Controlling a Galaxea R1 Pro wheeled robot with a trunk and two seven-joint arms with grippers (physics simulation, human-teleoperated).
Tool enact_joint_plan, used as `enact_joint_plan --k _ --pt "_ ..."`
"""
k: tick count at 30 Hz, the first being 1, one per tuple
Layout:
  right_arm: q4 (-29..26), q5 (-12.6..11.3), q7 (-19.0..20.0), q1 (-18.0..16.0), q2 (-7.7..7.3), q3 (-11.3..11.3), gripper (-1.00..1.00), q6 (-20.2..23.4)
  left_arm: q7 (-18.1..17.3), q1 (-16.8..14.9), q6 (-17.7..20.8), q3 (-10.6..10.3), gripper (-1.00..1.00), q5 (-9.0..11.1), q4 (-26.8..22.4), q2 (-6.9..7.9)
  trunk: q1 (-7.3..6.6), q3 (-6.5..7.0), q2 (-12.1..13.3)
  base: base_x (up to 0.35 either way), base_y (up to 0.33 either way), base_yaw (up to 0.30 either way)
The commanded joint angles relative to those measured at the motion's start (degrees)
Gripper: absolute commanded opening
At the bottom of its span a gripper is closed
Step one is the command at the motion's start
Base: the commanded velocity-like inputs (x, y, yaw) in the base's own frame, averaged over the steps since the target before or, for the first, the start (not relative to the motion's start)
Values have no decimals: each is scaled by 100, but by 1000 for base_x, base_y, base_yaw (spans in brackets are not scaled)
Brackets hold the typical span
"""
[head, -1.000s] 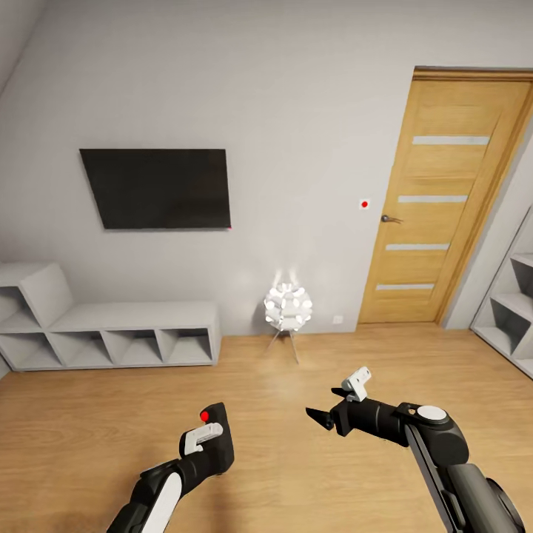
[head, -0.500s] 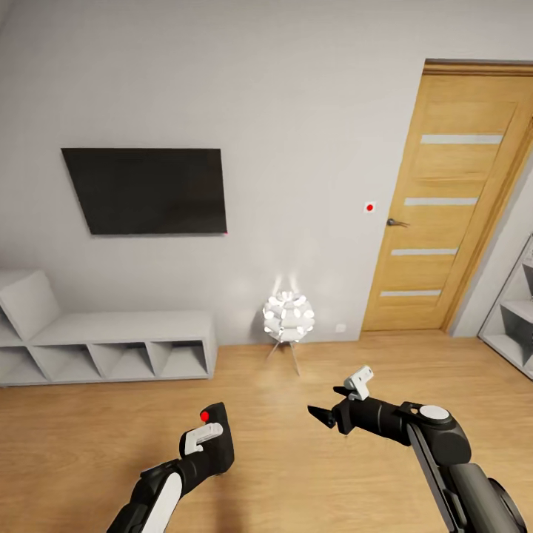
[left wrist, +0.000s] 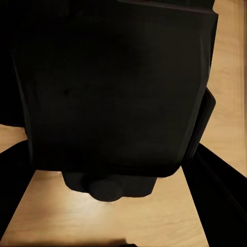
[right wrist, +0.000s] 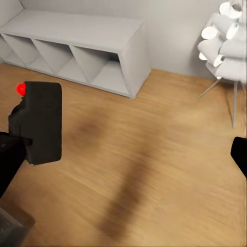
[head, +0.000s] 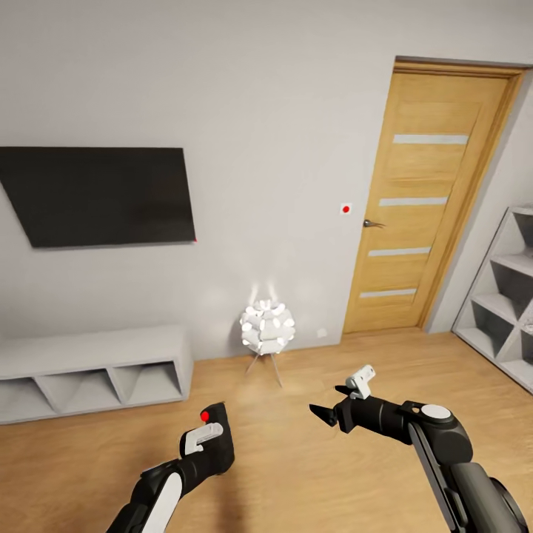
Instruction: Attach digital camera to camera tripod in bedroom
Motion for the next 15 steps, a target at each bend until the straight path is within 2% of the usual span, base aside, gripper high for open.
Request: enact_joint_plan --k 1,8,15 --pt "-6 60 57 -7 1 -6 100 13 48 -4 23 -5 -100 62 -10 1 6 -12 -11 329 0 -253" --pt "-6 59 57 -9 -1 -8 100 13 47 -4 23 -5 -100 62 -10 1 6 -12 -11 329 -7 -258" --pt "-6 58 58 -9 -4 -9 100 13 47 -4 23 -4 -100 62 -10 1 6 -12 -11 329 -71 -262"
